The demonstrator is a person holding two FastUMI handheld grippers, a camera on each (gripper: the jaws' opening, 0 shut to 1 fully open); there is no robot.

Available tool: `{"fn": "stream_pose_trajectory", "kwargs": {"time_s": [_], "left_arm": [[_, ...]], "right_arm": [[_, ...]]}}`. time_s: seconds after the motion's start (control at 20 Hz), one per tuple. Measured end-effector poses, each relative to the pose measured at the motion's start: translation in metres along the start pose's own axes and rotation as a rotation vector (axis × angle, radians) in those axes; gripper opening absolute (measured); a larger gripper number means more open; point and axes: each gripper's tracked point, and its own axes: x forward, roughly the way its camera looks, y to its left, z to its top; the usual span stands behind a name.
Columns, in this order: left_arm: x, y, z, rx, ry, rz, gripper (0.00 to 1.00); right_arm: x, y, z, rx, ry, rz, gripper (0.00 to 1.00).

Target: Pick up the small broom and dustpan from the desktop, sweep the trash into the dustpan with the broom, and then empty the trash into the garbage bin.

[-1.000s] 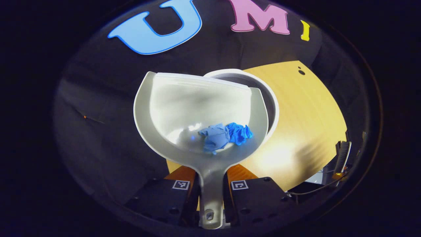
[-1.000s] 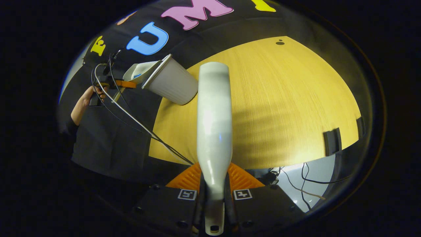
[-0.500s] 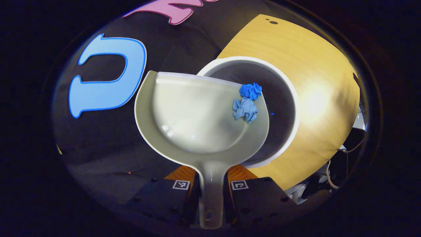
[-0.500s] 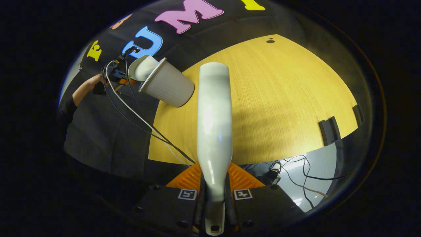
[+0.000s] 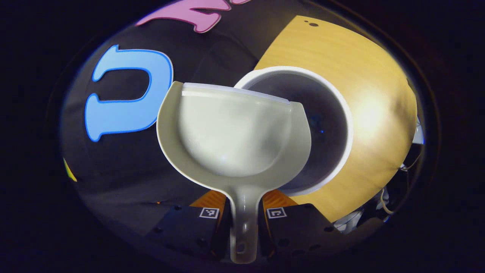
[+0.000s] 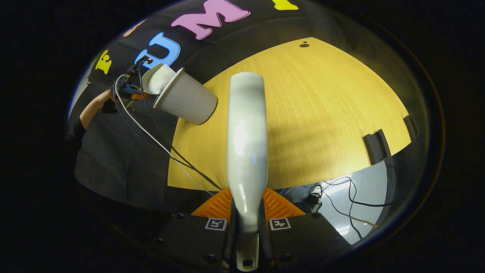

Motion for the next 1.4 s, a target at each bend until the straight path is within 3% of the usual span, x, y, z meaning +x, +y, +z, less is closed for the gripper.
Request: {"fn": "stream_pose_trajectory", "kwargs": {"time_s": [0.15, 0.35, 0.5, 0.65, 0.75, 0.85, 1.15, 1.4], "left_arm": [[-0.002, -0.004, 0.005, -0.149, -0.122, 0.008, 0.29], [-0.006, -0.026, 0.046, -0.359, -0.359, 0.046, 0.29], [-0.028, -0.067, 0.083, -0.483, -0.523, -0.085, 0.28], [-0.051, -0.131, 0.110, -0.530, -0.597, -0.287, 0.29], [-0.058, -0.190, 0.116, -0.544, -0.571, -0.469, 0.29], [-0.062, -0.243, 0.108, -0.574, -0.526, -0.594, 0.30], [-0.025, -0.331, 0.094, -0.673, -0.374, -0.764, 0.29], [0.063, -0.399, 0.084, -0.790, -0.146, -0.787, 0.30]], "right_arm": [[0.001, 0.004, 0.017, -0.026, -0.003, 0.008, 0.26], [0.006, 0.007, 0.051, -0.058, -0.040, -0.003, 0.27], [0.006, 0.021, 0.090, 0.009, -0.133, 0.032, 0.26], [0.011, 0.011, 0.106, -0.017, -0.140, -0.015, 0.26], [0.013, 0.019, 0.116, 0.035, -0.151, 0.012, 0.26], [0.019, 0.014, 0.119, 0.043, -0.133, 0.001, 0.26], [0.053, -0.020, 0.095, 0.006, -0.036, -0.075, 0.26], [0.099, -0.042, 0.061, -0.050, 0.129, -0.134, 0.26]]}}
